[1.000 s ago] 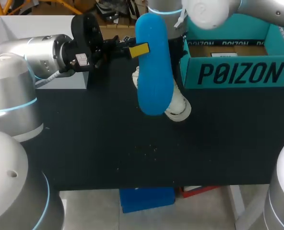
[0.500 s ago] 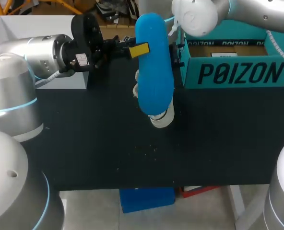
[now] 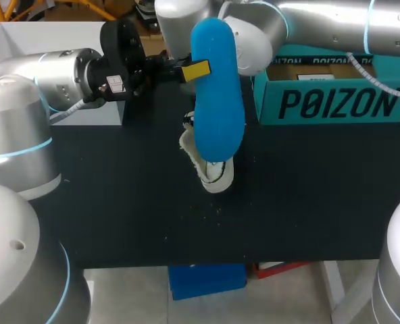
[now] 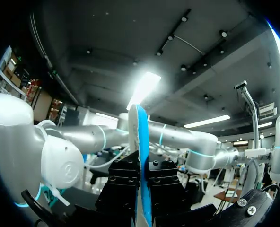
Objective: Take the shoe out of the shoebox, open the shoe tongue, remove and reinsert the insole, then place the shoe into the shoebox
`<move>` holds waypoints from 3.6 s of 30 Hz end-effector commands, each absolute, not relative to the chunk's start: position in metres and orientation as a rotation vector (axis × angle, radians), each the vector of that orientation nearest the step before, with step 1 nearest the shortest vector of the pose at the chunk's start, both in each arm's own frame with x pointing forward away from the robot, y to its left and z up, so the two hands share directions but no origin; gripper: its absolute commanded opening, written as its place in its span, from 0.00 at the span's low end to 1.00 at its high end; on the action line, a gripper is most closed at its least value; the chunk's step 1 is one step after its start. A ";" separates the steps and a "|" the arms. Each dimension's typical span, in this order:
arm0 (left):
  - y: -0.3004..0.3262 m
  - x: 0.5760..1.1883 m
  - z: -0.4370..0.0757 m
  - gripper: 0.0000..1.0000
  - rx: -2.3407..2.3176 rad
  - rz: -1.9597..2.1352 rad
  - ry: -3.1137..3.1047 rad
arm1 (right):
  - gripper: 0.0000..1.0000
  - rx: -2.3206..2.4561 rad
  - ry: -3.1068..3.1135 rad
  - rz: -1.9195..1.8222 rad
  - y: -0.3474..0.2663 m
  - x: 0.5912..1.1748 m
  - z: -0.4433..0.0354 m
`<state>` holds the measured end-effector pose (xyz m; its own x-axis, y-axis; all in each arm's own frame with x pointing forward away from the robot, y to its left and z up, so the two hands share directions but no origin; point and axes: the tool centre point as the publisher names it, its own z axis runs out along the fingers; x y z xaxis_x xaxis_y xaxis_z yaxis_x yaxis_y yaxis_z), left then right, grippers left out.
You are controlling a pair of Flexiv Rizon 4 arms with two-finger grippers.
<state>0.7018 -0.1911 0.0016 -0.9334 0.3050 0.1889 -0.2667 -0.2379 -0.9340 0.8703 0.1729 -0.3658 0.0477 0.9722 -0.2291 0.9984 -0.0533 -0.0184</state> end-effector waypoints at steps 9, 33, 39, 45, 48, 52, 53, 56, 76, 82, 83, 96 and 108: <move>-0.192 0.701 0.001 0.00 -0.046 2.224 -1.666 | 1.00 2.246 1.984 -0.279 0.162 0.865 -0.379; -0.192 0.701 0.001 0.00 -0.046 2.224 -1.666 | 1.00 2.433 2.371 1.088 0.130 0.861 -0.277; -0.192 0.701 0.001 0.00 -0.046 2.224 -1.666 | 1.00 2.433 2.371 1.088 0.130 0.861 -0.277; -0.192 0.701 0.001 0.00 -0.046 2.224 -1.666 | 1.00 2.487 2.323 1.301 0.121 0.860 -0.268; -0.192 0.701 0.001 0.00 -0.046 2.224 -1.666 | 1.00 2.494 2.306 1.354 0.119 0.859 -0.262; -0.192 0.701 0.001 0.00 -0.046 2.224 -1.666 | 1.00 2.506 2.290 1.418 0.117 0.858 -0.259; -0.192 0.701 0.001 0.00 -0.046 2.224 -1.666 | 1.00 2.505 2.289 1.418 0.116 0.858 -0.258; -0.192 0.701 0.001 0.00 -0.046 2.224 -1.666 | 1.00 2.523 2.281 1.464 0.116 0.857 -0.258; -0.193 0.697 0.001 0.00 -0.395 2.335 -1.957 | 1.00 2.606 2.204 1.757 0.115 0.854 -0.255; -0.200 0.687 -0.032 0.00 -0.629 2.225 -2.517 | 1.00 2.606 2.204 1.757 0.115 0.854 -0.255; -0.200 0.687 -0.032 0.00 -0.629 2.225 -2.517 | 1.00 2.606 2.204 1.757 0.115 0.854 -0.255; -0.203 0.674 -0.023 0.00 -0.862 2.255 -2.544 | 1.00 2.606 2.204 1.757 0.115 0.854 -0.255; -0.197 0.596 -0.097 0.00 -1.738 2.443 -2.227 | 1.00 2.606 2.204 1.757 0.115 0.854 -0.255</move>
